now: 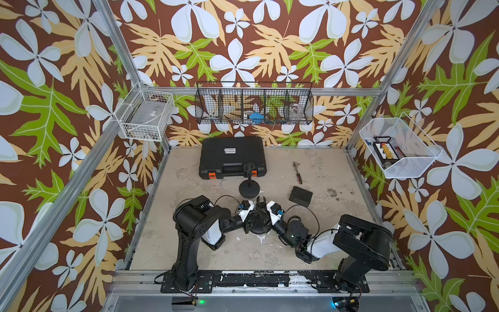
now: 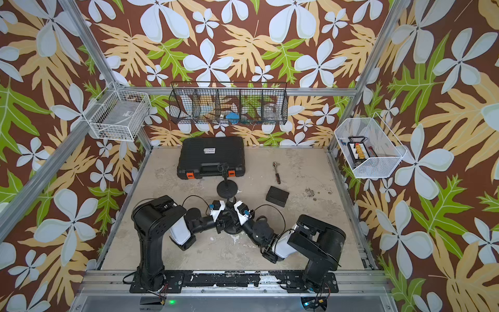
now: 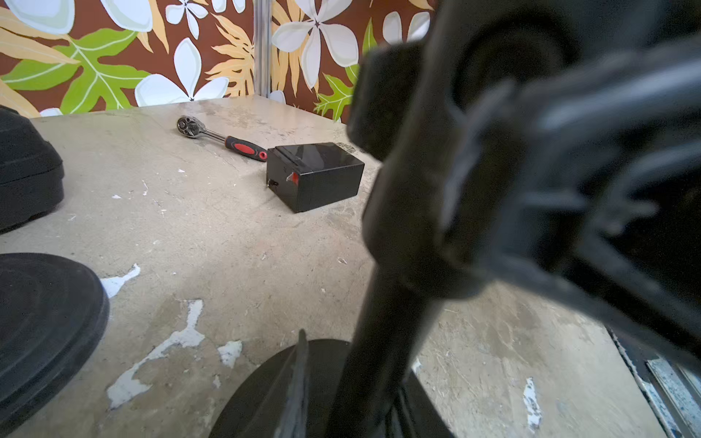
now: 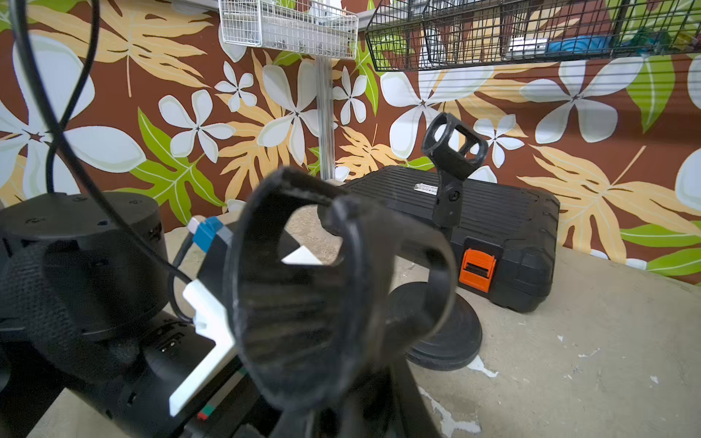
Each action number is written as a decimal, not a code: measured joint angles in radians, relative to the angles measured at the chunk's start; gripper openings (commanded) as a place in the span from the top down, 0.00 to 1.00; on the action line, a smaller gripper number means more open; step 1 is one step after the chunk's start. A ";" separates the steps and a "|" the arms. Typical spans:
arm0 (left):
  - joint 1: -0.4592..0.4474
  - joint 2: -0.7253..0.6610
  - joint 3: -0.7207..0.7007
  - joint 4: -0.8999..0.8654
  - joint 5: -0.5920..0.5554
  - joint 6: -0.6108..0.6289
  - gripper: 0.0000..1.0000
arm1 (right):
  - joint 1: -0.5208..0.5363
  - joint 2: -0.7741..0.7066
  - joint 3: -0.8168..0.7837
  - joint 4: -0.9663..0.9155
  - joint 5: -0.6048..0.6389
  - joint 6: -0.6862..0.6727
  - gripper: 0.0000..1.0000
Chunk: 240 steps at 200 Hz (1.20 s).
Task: Assemble a microphone stand
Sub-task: Screw the microphone stand pole into the microphone stand base.
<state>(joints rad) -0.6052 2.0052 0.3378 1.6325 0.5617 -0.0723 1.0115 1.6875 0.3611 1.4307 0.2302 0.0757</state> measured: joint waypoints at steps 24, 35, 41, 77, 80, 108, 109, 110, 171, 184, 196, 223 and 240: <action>-0.002 0.007 0.002 0.013 0.016 0.053 0.86 | -0.019 -0.006 0.001 -0.007 -0.045 0.003 0.69; -0.002 0.007 -0.003 0.021 0.019 0.070 0.88 | -0.045 -0.017 -0.003 -0.016 -0.108 0.022 0.57; -0.002 0.007 -0.007 0.025 0.014 0.063 0.89 | -0.060 -0.026 -0.011 -0.038 -0.160 0.035 0.51; -0.002 0.006 -0.024 0.027 0.003 0.084 0.91 | -0.180 -0.113 -0.021 -0.190 -0.454 0.017 0.41; -0.002 0.005 -0.026 0.027 0.003 0.089 0.91 | -0.192 -0.121 -0.021 -0.198 -0.481 0.013 0.41; -0.002 -0.010 -0.044 0.027 -0.012 0.113 0.91 | -0.317 -0.167 -0.017 -0.259 -0.729 -0.010 0.46; -0.002 -0.010 -0.045 0.026 -0.013 0.115 0.91 | -0.323 -0.167 -0.016 -0.262 -0.740 -0.010 0.46; -0.002 -0.011 -0.045 0.026 -0.013 0.116 0.91 | -0.326 -0.168 -0.015 -0.264 -0.745 -0.010 0.47; 0.000 -0.061 -0.062 -0.014 -0.062 0.164 0.92 | -0.403 -0.106 0.153 -0.456 -1.071 -0.083 0.54; 0.000 -0.061 -0.059 -0.021 -0.061 0.175 0.92 | -0.406 -0.088 0.175 -0.476 -1.097 -0.088 0.56; 0.000 -0.060 -0.055 -0.023 -0.061 0.175 0.92 | -0.409 -0.074 0.192 -0.485 -1.110 -0.092 0.58; 0.000 -0.045 -0.051 -0.008 -0.058 0.178 0.92 | -0.409 -0.047 0.219 -0.485 -1.129 -0.102 0.65; 0.000 -0.039 -0.050 -0.001 -0.056 0.178 0.92 | -0.409 -0.031 0.233 -0.482 -1.135 -0.102 0.70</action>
<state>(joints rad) -0.6048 1.9659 0.2882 1.6318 0.5060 0.1059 0.6025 1.6562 0.5938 0.9489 -0.9051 -0.0265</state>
